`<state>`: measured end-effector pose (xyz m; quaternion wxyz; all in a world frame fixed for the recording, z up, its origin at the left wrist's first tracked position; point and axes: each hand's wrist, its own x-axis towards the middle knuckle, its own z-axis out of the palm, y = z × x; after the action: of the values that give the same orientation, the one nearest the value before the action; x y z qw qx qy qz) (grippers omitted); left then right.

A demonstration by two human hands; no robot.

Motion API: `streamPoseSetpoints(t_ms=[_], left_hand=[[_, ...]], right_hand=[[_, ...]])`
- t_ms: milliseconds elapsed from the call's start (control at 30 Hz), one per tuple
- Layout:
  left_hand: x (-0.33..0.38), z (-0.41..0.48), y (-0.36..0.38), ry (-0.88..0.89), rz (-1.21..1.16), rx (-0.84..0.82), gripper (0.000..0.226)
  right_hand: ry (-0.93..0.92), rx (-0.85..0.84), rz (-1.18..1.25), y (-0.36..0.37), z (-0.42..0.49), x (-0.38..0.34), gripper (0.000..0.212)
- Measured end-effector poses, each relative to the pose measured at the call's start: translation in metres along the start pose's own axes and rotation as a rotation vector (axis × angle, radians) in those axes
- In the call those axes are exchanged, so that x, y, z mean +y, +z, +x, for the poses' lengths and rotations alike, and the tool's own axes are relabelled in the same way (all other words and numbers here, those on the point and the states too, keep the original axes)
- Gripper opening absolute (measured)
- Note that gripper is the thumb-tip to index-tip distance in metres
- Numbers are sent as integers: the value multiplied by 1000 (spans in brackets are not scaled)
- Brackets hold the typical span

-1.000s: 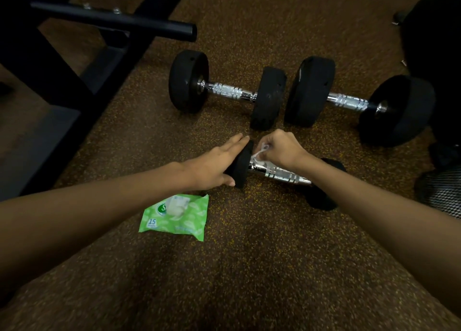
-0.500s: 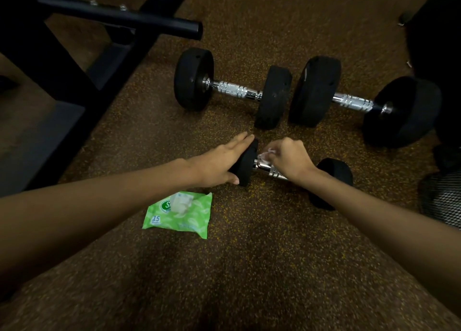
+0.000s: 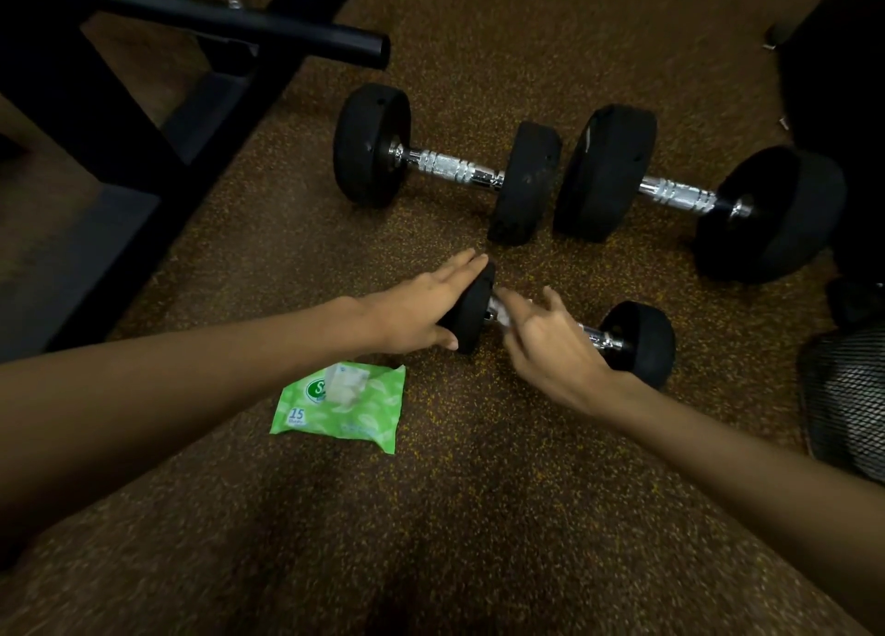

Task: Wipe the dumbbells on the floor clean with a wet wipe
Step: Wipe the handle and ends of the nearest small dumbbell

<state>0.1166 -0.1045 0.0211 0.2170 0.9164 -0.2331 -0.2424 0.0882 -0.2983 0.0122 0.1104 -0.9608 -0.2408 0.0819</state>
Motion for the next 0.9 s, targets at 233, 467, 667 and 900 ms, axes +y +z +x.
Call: streamPoseSetpoints(t_ms=[233,467,667,900], left_hand=[[2,-1,0,3,36,-3,108],[4,-3,-2,-2,31,-14,108],[3,-2,-3,3,23,-12,107],[4,-2,-3,-2,27,-12,107]], right_hand=[[409,-318,491,-37,58,7,27],[477,-394,499,-25,70,0,26],[206,-242,340,-36,47,2,28],[85,-269,303,-39,44,15,8]])
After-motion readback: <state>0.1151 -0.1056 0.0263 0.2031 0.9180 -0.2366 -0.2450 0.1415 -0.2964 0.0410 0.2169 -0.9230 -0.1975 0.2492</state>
